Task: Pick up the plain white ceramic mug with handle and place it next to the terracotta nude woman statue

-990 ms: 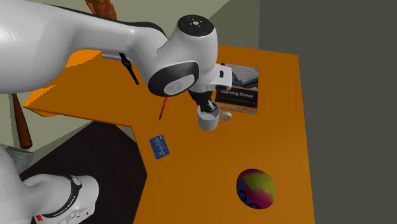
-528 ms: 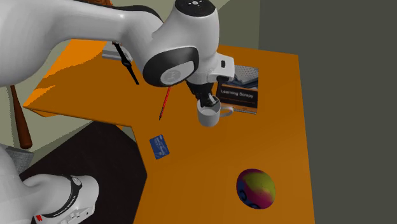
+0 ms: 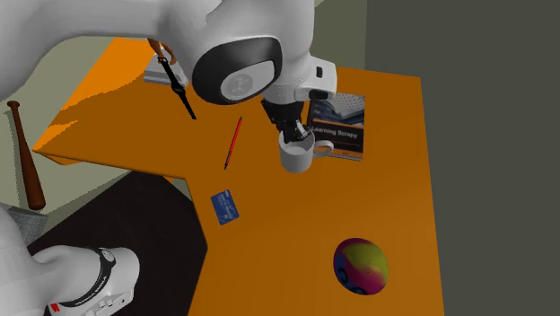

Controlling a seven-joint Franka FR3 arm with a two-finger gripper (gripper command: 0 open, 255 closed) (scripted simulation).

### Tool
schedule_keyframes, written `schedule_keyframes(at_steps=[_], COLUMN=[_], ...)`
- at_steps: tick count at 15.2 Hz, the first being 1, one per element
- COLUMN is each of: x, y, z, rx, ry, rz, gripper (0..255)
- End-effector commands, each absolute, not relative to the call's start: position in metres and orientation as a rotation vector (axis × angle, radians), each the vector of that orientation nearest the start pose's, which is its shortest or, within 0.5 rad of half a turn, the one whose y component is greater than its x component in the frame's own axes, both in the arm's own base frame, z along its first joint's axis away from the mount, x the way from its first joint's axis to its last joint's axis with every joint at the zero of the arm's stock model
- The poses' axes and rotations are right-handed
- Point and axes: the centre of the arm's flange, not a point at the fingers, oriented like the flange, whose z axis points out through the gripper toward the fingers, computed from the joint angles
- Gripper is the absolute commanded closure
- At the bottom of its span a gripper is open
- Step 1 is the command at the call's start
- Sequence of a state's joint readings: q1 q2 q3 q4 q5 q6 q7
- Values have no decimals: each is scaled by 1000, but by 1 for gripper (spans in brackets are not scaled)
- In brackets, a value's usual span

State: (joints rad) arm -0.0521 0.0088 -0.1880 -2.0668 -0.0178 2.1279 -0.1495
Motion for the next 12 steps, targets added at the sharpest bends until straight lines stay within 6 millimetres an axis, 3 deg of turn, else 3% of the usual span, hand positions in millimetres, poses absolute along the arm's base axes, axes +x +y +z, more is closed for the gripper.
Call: schedule_keyframes(at_steps=[1,12], x=[538,538], y=[-132,-132], z=[444,502], rx=[-3165,-3165], ry=[129,129], rz=[-76,-76], gripper=[255,255])
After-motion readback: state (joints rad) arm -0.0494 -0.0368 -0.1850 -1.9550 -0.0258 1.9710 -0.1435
